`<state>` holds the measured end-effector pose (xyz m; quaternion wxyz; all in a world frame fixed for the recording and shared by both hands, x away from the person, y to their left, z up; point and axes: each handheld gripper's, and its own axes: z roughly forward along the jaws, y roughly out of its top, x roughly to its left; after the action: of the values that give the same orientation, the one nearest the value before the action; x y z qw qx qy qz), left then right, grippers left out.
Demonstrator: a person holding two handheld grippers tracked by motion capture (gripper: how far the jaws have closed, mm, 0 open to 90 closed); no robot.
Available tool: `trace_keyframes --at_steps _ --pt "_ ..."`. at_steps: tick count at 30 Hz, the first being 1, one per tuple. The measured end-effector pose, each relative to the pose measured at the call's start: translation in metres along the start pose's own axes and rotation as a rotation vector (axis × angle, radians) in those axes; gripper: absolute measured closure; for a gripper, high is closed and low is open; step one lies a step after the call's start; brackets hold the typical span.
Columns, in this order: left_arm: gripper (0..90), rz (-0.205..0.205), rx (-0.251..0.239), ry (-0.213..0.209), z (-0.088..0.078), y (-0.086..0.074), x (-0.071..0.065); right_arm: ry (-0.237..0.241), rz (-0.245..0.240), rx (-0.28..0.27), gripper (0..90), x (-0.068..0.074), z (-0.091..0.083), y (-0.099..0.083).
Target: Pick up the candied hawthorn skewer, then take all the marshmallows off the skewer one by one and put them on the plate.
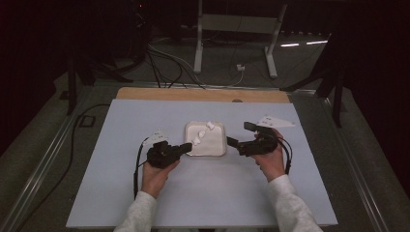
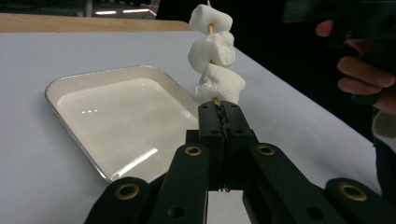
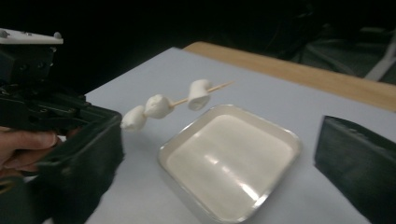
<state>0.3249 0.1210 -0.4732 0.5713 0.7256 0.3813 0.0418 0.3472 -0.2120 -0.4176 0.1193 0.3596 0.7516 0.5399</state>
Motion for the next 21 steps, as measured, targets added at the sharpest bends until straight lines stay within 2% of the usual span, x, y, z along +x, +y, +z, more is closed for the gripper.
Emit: trace_keyframes --at_steps 4,10,16,21 --pt "90.0 0.006 -0.015 -0.013 -0.003 0.001 0.000 0.031 0.010 0.049 3.5 0.005 0.019 0.007" --pt "90.0 0.001 -0.032 -0.023 -0.005 0.001 0.001 0.070 0.068 0.067 6.0 0.004 0.037 0.010" --pt "90.0 0.007 -0.042 -0.040 -0.003 0.001 -0.002 0.094 0.129 0.072 8.0 -0.003 0.043 0.008" --pt "90.0 0.012 -0.047 -0.046 -0.002 0.001 -0.004 0.115 0.164 0.070 14.7 -0.008 0.044 0.007"
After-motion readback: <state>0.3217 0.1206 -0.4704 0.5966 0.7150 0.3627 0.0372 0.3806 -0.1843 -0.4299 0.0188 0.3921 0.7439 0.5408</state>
